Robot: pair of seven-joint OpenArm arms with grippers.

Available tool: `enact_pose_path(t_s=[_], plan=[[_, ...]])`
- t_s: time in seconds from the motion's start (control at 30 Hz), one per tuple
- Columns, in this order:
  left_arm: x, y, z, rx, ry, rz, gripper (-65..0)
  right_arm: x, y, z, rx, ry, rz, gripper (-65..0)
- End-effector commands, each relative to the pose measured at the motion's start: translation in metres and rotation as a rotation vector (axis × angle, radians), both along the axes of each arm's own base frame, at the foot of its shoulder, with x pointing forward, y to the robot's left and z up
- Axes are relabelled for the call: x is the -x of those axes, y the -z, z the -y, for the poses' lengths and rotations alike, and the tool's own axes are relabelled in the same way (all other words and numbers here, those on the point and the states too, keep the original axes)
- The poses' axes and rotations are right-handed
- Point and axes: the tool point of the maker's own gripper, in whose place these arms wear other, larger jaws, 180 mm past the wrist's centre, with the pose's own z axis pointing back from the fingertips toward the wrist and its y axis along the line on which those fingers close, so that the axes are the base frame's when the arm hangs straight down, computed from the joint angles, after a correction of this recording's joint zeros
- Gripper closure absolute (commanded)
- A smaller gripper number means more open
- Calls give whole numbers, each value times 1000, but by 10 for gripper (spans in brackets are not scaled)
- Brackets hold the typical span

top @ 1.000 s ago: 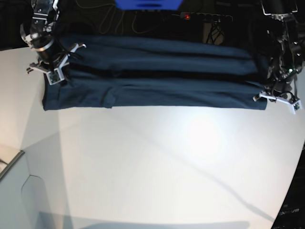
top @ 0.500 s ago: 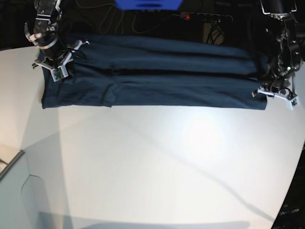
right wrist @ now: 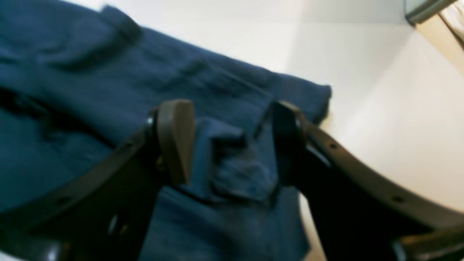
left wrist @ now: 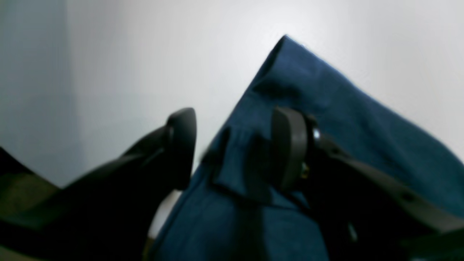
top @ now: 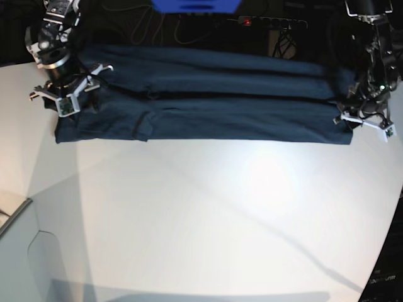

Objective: Layout the t-shirt on the table in an organized manner, then fold the t-shirt properly
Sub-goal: 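Regrasp the folded shirt edge with both grippers and smooth it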

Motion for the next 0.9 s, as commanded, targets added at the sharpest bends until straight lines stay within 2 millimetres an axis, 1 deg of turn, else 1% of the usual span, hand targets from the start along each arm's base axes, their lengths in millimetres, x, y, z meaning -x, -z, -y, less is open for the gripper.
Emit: enact_pose_path(t_s=[0.0,0.03,0.1,0.2,0.27,0.3,0.37,0.43,0.47,0.53,0.57,0.6,0.67,0.7,0.8,0.87], plan=[[-6,-13,-11,-39,1,32,-325,-2,-8,-2,-8,-3,32,-344],[-5,-13,-12,-39,-3,33,-325,-1,-6,-5,-21,3,30,-344],[-3,-15,-17,-38,-28,41,-325,4,4,-15,-57,11,6,-344],[2,-20,-23,-49,-42,50,-325,9,18,-36,-103,-18,-31,-345],[1,-27,-21,-59,-31,65,-325,14,31,-46,-131,-34,-64,-345],[1,-30,-20,-62,-24,72,-325,15,36,-48,-142,-33,-76,-345],[0,-31,-18,-62,-18,73,-325,13,44,-51,-161,-30,-91,-345],[2,-26,-18,-56,-22,60,-325,11,52,-52,-178,-24,-105,-345],[6,-19,-16,-43,-29,48,-333,9,57,-52,-186,-24,-114,-345],[11,-9,-11,-19,-43,29,-373,6,61,-53,-195,-23,-121,-345],[12,-6,-9,-13,-45,23,-402,6,63,-50,-189,-26,-126,-345],[13,-4,-8,-10,-47,19,-430,4,65,-48,-186,-29,-129,-345],[13,-4,-8,-10,-46,18,-467,0,69,-49,-197,-29,-134,-345],[12,-3,-6,-8,-39,16,-473,-4,70,-49,-200,-30,-132,-345],[7,-1,6,-1,-5,14,-472,-8,75,-44,-199,-31,-143,-345],[9,6,9,5,2,-4,-472,-11,78,-44,-206,-31,-148,-344]])
